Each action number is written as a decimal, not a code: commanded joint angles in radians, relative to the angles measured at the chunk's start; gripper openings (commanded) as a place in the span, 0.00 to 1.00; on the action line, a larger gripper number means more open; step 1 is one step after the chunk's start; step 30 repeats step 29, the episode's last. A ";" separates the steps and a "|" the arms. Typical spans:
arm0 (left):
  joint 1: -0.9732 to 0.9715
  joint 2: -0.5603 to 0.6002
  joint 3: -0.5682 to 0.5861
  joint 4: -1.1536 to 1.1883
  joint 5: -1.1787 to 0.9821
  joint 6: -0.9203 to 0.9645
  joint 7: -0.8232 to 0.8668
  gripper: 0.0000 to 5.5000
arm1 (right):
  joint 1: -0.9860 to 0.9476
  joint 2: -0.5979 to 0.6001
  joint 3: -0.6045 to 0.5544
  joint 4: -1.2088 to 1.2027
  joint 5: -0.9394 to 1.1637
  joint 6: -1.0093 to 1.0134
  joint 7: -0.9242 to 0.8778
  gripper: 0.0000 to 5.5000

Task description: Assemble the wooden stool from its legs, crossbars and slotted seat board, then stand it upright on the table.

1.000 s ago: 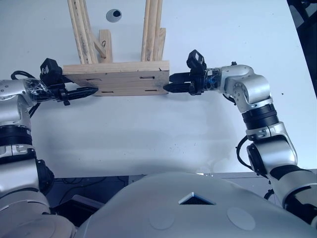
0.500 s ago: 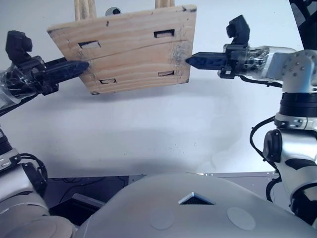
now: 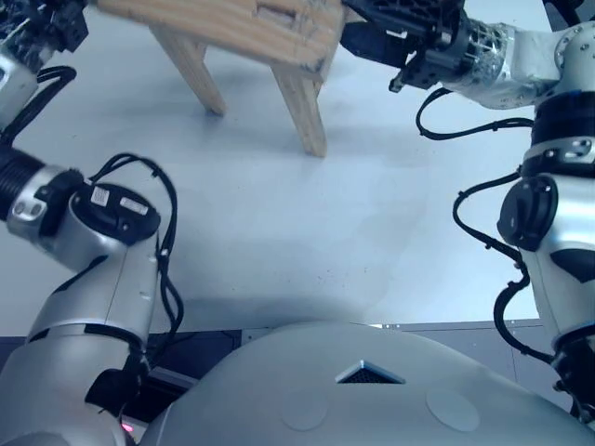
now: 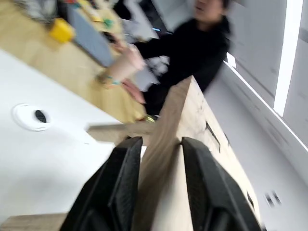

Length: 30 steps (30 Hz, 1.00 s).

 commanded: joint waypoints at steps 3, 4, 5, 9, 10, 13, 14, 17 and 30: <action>-0.026 -0.072 -0.069 0.059 0.039 -0.163 0.042 0.21 | -0.056 0.061 -0.135 0.109 -0.103 -0.184 -0.152 0.26; -0.009 -0.078 -0.082 0.057 0.027 -0.201 0.019 0.25 | -0.043 0.069 -0.146 0.104 -0.121 -0.197 -0.162 0.32; 0.009 -0.085 -0.090 0.052 0.017 -0.241 0.004 0.27 | -0.032 0.077 -0.157 0.095 -0.134 -0.203 -0.168 0.34; 0.099 -0.123 -0.146 -0.020 0.011 -0.560 -0.124 0.35 | 0.026 0.109 -0.187 -0.038 -0.159 -0.233 -0.151 0.44; 0.115 -0.143 -0.139 -0.035 0.002 -0.655 -0.141 0.37 | 0.066 0.121 -0.187 -0.140 -0.171 -0.289 -0.128 0.46; 0.249 -0.213 -0.203 -0.124 0.036 -0.893 -0.211 0.38 | 0.255 0.166 -0.170 -0.504 -0.256 -0.525 -0.073 0.42; 0.323 -0.225 -0.251 -0.159 0.085 -0.965 -0.234 0.34 | 0.331 0.182 -0.131 -0.633 -0.323 -0.614 -0.073 0.39; 0.647 -0.260 -0.427 -0.223 0.343 -1.230 -0.266 0.25 | 0.590 0.205 0.058 -0.933 -0.616 -0.890 -0.138 0.28; 0.990 -0.413 -0.832 -0.254 0.577 -1.638 -0.228 0.00 | 0.873 0.310 0.266 -1.054 -1.169 -1.417 -0.422 0.01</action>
